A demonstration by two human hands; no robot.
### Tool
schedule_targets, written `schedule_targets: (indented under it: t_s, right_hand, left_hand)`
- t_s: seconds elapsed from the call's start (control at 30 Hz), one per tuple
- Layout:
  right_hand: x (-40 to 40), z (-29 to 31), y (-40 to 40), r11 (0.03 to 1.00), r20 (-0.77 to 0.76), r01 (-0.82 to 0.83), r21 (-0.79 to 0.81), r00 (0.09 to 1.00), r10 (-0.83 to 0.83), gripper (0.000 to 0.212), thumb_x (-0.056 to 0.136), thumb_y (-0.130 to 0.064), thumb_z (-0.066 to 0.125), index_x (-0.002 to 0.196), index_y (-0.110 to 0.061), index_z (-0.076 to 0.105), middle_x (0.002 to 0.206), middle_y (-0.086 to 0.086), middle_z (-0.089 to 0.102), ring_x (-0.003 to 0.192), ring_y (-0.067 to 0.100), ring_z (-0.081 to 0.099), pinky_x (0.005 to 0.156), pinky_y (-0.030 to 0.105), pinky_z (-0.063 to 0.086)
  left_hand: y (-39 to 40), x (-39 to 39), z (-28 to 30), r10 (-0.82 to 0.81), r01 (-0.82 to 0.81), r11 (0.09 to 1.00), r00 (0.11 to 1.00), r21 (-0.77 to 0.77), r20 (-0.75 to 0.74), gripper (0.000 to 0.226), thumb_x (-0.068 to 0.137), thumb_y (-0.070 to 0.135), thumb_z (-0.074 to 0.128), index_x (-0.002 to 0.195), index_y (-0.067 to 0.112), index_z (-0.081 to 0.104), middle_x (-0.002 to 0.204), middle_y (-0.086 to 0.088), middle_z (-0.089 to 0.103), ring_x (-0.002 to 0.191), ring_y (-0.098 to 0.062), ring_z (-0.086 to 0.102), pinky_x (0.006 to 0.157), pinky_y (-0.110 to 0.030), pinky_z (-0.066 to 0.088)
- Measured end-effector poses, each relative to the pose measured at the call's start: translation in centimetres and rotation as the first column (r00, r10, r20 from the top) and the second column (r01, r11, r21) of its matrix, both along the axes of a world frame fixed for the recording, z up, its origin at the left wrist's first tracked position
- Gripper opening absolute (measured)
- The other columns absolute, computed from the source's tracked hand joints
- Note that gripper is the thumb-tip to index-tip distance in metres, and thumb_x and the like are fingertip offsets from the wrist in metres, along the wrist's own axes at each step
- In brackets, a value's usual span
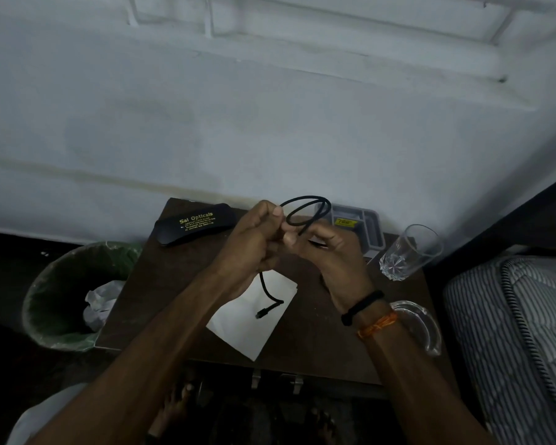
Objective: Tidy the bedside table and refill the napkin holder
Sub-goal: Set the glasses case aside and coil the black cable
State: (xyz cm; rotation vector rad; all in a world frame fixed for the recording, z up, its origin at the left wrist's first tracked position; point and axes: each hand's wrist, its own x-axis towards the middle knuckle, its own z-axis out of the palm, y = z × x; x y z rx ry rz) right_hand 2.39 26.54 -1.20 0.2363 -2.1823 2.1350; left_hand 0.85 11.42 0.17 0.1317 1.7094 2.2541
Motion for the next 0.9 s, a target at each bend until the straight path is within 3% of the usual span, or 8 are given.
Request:
schedule_targets:
  t_s: [0.13,0.2,0.3,0.37,0.43,0.6,0.77,0.9]
  right_hand:
    - [-0.3,-0.9,-0.6,0.986,-0.117,0.061,0.158,0.992,-0.043,0.019,0.083,-0.022,0.075,0.090,-0.004,0.075,0.103,0.010,0.071,0.099,0.023,0.068,0.085,0.045,0.057]
    - [-0.4,-1.0,-0.6,0.967,-0.142,0.127,0.222,0.985,-0.097,0.025,0.088,-0.025,0.070,0.085,0.000,0.073,0.100,0.009,0.070,0.098,0.016,0.067,0.084,0.037,0.055]
    - [-0.2,-0.6,0.0,0.936,-0.169,0.163,0.311,0.979,-0.115,0.024,0.095,-0.029,0.061,0.083,-0.012,0.074,0.093,0.000,0.073,0.095,0.008,0.067,0.079,0.029,0.052]
    - [-0.2,-0.6,0.4,0.908,-0.158,0.169,0.383,0.981,-0.116,0.029,0.096,-0.037,0.057,0.081,-0.017,0.073,0.083,-0.007,0.073,0.084,0.006,0.068,0.075,0.030,0.053]
    - [0.0,-0.7,0.9,0.843,-0.146,0.158,0.515,0.985,-0.095,0.032,0.097,-0.040,0.054,0.079,-0.020,0.071,0.069,-0.009,0.069,0.070,0.004,0.066,0.068,0.021,0.050]
    - [-0.1,-0.9,1.5,0.699,-0.182,0.208,0.684,0.977,-0.112,0.039,0.100,-0.043,0.045,0.085,-0.019,0.072,0.055,-0.018,0.051,0.059,0.004,0.057,0.058,0.023,0.045]
    - [-0.4,-0.9,2.0,0.656,-0.200,0.260,0.709,0.965,-0.167,0.036,0.103,-0.040,0.039,0.100,-0.019,0.069,0.060,-0.004,0.061,0.062,0.013,0.061,0.065,0.033,0.050]
    - [-0.8,-0.9,2.0,0.676,-0.209,0.289,0.678,0.957,-0.199,0.024,0.102,-0.027,0.046,0.099,-0.019,0.069,0.077,-0.007,0.070,0.073,0.010,0.066,0.069,0.032,0.054]
  left_hand:
    - [-0.2,0.1,0.3,-0.007,0.006,0.999,0.999,-0.041,-0.033,0.025,0.106,0.024,0.041,0.086,0.012,0.048,0.069,0.003,0.058,0.050,-0.009,0.044,0.037,-0.015,0.027]
    - [-0.6,-0.1,0.6,0.047,-0.056,0.990,0.996,-0.132,-0.071,0.025,0.105,0.025,0.044,0.090,0.007,0.053,0.076,-0.004,0.064,0.057,-0.018,0.057,0.040,-0.015,0.036]
    - [-2.3,-1.1,0.8,0.179,-0.200,0.959,0.977,-0.200,-0.117,0.019,0.103,0.022,0.048,0.093,0.012,0.062,0.083,-0.007,0.062,0.063,-0.020,0.052,0.049,-0.020,0.040]
    - [-3.7,-1.8,1.2,0.249,-0.256,0.964,0.964,-0.077,-0.090,0.019,0.102,0.019,0.047,0.093,0.014,0.063,0.072,-0.003,0.054,0.050,-0.011,0.037,0.042,-0.019,0.027]
    - [-5.0,-2.3,1.8,0.267,-0.260,0.962,0.960,0.087,-0.082,0.018,0.103,0.017,0.044,0.100,0.006,0.057,0.063,0.002,0.050,0.043,-0.007,0.024,0.039,-0.020,0.016]
    - [-7.2,-2.7,2.7,0.225,-0.180,0.947,0.963,0.265,-0.148,0.023,0.103,0.016,0.040,0.098,0.006,0.060,0.059,0.002,0.039,0.048,-0.011,0.013,0.040,-0.022,0.013]
    - [-9.1,-2.5,3.0,0.103,-0.011,0.886,0.979,0.464,-0.173,0.022,0.093,0.022,0.049,0.090,0.011,0.068,0.059,0.004,0.035,0.050,-0.009,0.014,0.040,-0.020,0.016]
    - [-9.2,-1.8,3.5,-0.096,0.165,0.942,0.967,0.293,-0.235,0.024,0.076,0.031,0.072,0.088,0.010,0.074,0.055,0.005,0.040,0.051,-0.011,0.013,0.044,-0.023,0.014]
